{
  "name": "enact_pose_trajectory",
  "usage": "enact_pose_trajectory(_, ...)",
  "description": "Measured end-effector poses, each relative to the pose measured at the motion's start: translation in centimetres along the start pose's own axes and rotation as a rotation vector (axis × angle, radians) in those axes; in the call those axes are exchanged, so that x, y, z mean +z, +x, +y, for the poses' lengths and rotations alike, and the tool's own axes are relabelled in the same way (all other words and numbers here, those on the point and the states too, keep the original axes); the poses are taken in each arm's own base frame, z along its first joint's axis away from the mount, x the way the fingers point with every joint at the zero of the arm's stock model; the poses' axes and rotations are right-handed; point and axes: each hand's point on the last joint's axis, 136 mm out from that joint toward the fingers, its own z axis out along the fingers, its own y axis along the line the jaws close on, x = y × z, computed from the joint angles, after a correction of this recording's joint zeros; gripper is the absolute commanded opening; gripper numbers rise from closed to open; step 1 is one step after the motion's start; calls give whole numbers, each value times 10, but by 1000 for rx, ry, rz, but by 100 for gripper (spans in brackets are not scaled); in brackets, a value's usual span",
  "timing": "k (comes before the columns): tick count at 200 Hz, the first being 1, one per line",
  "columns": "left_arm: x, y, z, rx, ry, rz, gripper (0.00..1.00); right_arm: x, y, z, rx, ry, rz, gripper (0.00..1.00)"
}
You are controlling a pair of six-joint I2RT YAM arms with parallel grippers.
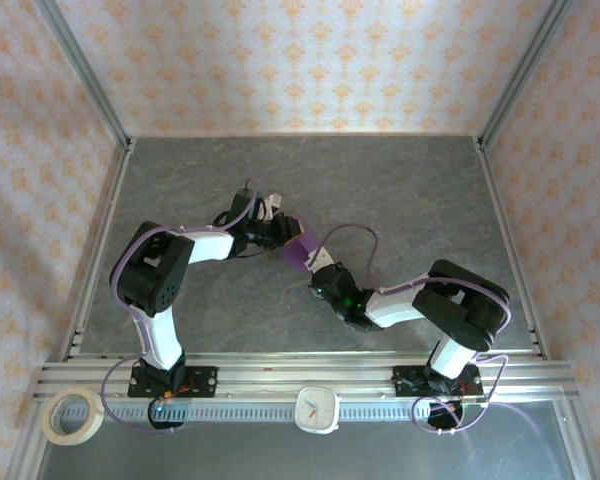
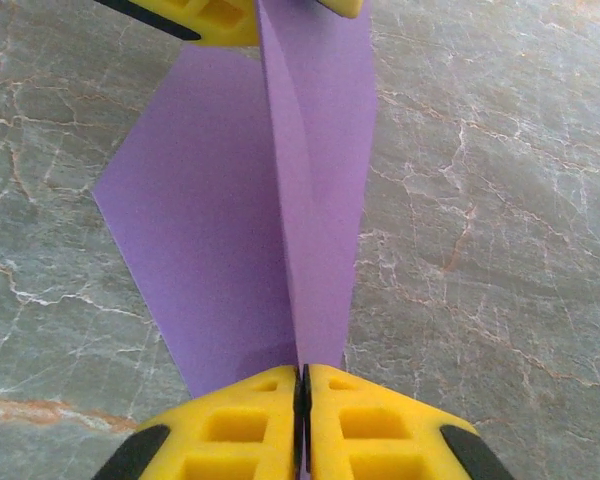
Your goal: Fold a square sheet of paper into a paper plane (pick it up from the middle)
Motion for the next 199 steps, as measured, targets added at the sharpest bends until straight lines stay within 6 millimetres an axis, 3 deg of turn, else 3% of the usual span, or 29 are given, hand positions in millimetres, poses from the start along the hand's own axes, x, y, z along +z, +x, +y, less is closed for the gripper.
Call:
enact_pose_trajectory(62,1,-1,1,-2,-1,1,18,0,4,-3,14,-1,3,9)
enact_pose_trajectory(119,3,-1,2,-5,-5,4,18,-1,8,-2,30,-12,-5,14)
enact_pose_trajectory(199,3,-1,3,-5,-6,4,17,-3,5,0,39,-34,-21,13)
